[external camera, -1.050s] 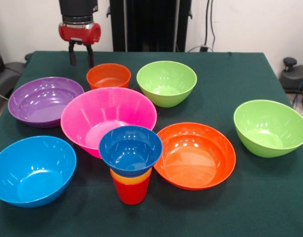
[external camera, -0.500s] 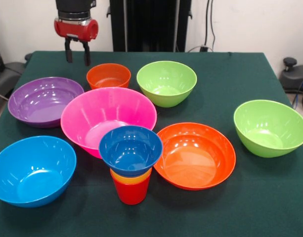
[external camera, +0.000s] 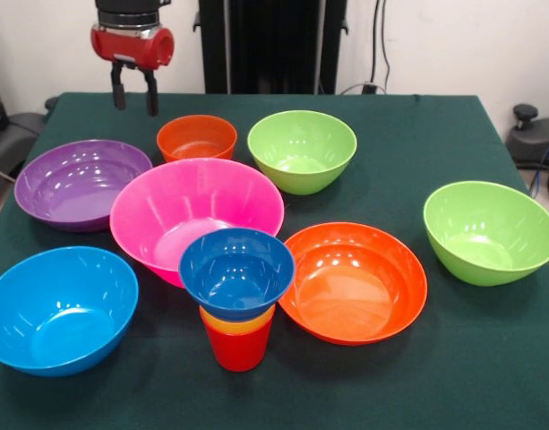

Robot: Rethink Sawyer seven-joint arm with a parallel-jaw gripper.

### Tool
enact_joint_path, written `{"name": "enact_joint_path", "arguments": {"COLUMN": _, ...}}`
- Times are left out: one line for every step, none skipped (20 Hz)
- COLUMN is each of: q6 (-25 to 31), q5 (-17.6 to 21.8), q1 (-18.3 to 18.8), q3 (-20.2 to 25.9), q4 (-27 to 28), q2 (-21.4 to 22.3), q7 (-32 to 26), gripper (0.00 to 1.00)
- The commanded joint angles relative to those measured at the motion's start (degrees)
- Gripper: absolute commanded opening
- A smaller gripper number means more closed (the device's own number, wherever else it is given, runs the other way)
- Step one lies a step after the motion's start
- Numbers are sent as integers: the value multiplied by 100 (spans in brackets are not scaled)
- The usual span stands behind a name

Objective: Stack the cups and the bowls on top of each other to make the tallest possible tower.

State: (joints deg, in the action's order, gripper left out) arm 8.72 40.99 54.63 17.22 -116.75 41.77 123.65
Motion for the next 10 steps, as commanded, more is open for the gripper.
{"name": "enact_joint_path", "arguments": {"q6": 128, "q5": -124, "q1": -570, "q3": 372, "q4": 167, "q2": -224, "q7": 184, "gripper": 100}}
{"name": "enact_joint_path", "arguments": {"q6": 72, "q5": -137, "q1": -616, "q3": 339, "q4": 177, "q2": -256, "q7": 234, "gripper": 100}}
{"name": "enact_joint_path", "arguments": {"q6": 48, "q5": -144, "q1": -646, "q3": 321, "q4": 178, "q2": -261, "q7": 254, "gripper": 100}}
{"name": "enact_joint_path", "arguments": {"q6": 18, "q5": -159, "q1": -678, "q3": 306, "q4": 166, "q2": -259, "q7": 287, "gripper": 100}}
{"name": "enact_joint_path", "arguments": {"q6": -1, "q5": -167, "q1": -711, "q3": 282, "q4": 165, "q2": -254, "q7": 311, "gripper": 100}}
{"name": "enact_joint_path", "arguments": {"q6": -27, "q5": -181, "q1": -728, "q3": 276, "q4": 153, "q2": -270, "q7": 335, "gripper": 100}}
{"name": "enact_joint_path", "arguments": {"q6": -58, "q5": -183, "q1": -753, "q3": 257, "q4": 153, "q2": -279, "q7": 355, "gripper": 100}}
{"name": "enact_joint_path", "arguments": {"q6": -117, "q5": -187, "q1": -772, "q3": 252, "q4": 154, "q2": -323, "q7": 386, "gripper": 100}}
{"name": "enact_joint_path", "arguments": {"q6": -155, "q5": -185, "q1": -814, "q3": 213, "q4": 161, "q2": -336, "q7": 415, "gripper": 100}}
{"name": "enact_joint_path", "arguments": {"q6": -209, "q5": -186, "q1": -865, "q3": 168, "q4": 166, "q2": -366, "q7": 458, "gripper": 100}}
